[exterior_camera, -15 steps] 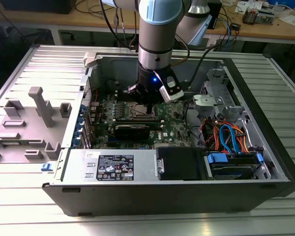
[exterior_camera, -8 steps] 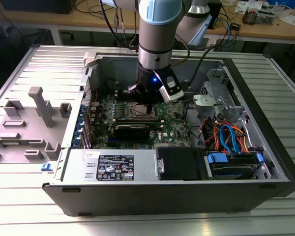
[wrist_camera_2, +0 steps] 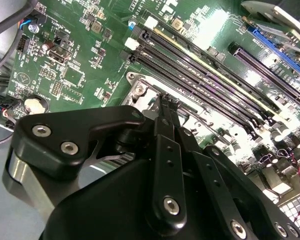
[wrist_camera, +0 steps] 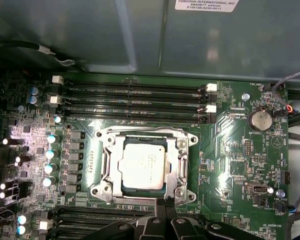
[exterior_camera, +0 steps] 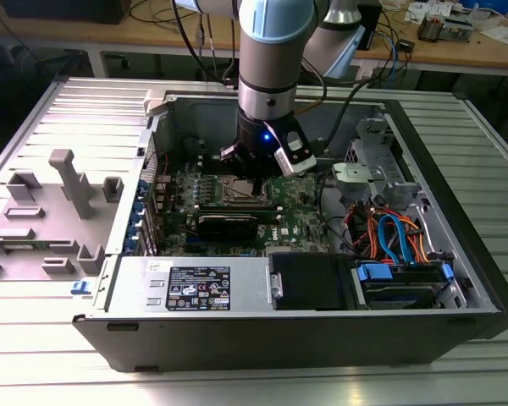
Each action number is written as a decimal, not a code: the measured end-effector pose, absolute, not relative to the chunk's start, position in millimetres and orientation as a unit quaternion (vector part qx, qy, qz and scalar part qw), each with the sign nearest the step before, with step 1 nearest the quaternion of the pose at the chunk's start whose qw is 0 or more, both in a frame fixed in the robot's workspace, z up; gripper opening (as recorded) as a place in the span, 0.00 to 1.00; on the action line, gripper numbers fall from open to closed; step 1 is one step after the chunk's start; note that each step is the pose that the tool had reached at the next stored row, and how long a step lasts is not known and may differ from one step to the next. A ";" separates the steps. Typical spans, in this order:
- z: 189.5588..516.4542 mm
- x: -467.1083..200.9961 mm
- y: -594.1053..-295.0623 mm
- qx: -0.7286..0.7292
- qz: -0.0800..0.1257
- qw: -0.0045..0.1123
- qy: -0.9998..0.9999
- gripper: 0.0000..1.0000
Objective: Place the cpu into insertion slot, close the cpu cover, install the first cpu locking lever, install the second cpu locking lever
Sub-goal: 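Install the second cpu locking lever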
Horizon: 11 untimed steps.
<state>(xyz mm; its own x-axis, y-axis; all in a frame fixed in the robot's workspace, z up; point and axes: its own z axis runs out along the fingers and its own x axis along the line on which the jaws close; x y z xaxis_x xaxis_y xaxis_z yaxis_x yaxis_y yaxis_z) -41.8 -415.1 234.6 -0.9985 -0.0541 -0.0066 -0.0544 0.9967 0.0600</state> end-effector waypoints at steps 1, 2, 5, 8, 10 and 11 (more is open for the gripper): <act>234.6 -41.8 -415.1 -0.027 0.030 0.002 0.999 0.11; 234.6 -41.8 -415.1 -0.027 0.030 0.002 0.999 0.11; 234.7 -41.8 -415.1 -0.027 0.031 0.001 0.999 0.11; 234.7 -41.8 -415.1 -0.027 0.031 -0.004 0.999 0.11; 234.6 -41.8 -415.0 -0.027 0.032 -0.012 0.999 0.11; 234.6 -41.8 -415.0 -0.027 0.033 -0.014 0.999 0.11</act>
<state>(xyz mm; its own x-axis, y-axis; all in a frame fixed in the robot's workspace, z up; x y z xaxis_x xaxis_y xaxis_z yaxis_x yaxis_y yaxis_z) -41.8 -415.0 234.6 -0.9982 -0.0542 0.0271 -0.0523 0.9965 0.0659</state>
